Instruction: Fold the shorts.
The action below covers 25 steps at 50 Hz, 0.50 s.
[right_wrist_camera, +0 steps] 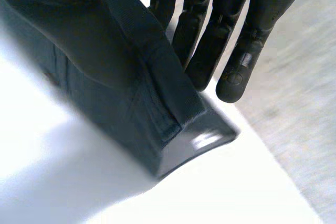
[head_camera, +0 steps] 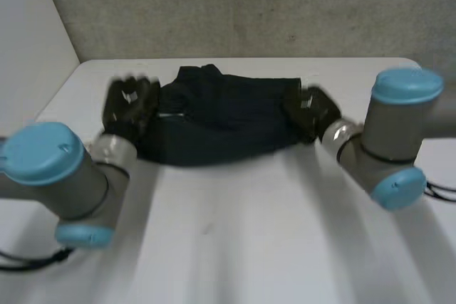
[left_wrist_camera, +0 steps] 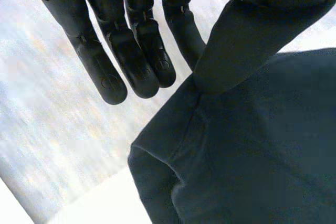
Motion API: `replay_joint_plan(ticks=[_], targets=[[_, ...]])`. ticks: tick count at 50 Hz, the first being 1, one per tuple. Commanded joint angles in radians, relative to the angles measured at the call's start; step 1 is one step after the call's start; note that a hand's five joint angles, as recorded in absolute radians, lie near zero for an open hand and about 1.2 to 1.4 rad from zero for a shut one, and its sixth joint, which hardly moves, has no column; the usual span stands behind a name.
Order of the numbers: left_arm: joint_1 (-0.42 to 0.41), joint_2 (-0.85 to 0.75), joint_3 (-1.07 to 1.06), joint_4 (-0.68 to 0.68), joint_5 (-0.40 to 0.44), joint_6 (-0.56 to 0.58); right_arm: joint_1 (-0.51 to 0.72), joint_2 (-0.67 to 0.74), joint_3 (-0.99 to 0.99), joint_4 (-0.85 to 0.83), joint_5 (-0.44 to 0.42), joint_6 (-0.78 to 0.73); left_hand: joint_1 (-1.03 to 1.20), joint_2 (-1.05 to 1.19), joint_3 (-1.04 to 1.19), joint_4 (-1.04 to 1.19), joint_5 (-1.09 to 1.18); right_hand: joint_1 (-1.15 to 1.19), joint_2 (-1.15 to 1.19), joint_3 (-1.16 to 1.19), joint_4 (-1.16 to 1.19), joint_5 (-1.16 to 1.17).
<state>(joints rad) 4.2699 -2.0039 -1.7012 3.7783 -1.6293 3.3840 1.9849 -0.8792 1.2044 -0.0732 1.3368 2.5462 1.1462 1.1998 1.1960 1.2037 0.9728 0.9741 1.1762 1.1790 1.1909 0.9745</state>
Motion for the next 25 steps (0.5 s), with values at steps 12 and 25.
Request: replay_joint_plan(ticks=[12,25], targets=[[-0.030,0.286,-0.196,-0.774,0.005,0.029,-0.006,-0.360,0.441,0.347,0.004,-0.116,0.250,0.196,0.200,0.193,0.249,0.422,0.220,0.217,0.205,0.247],[-0.061,0.539,-0.305,-0.953,0.060,0.227,-0.047,-0.546,0.555,0.670,-0.011,-0.340,0.250,0.196,0.200,0.193,0.249,0.422,0.220,0.217,0.205,0.247]])
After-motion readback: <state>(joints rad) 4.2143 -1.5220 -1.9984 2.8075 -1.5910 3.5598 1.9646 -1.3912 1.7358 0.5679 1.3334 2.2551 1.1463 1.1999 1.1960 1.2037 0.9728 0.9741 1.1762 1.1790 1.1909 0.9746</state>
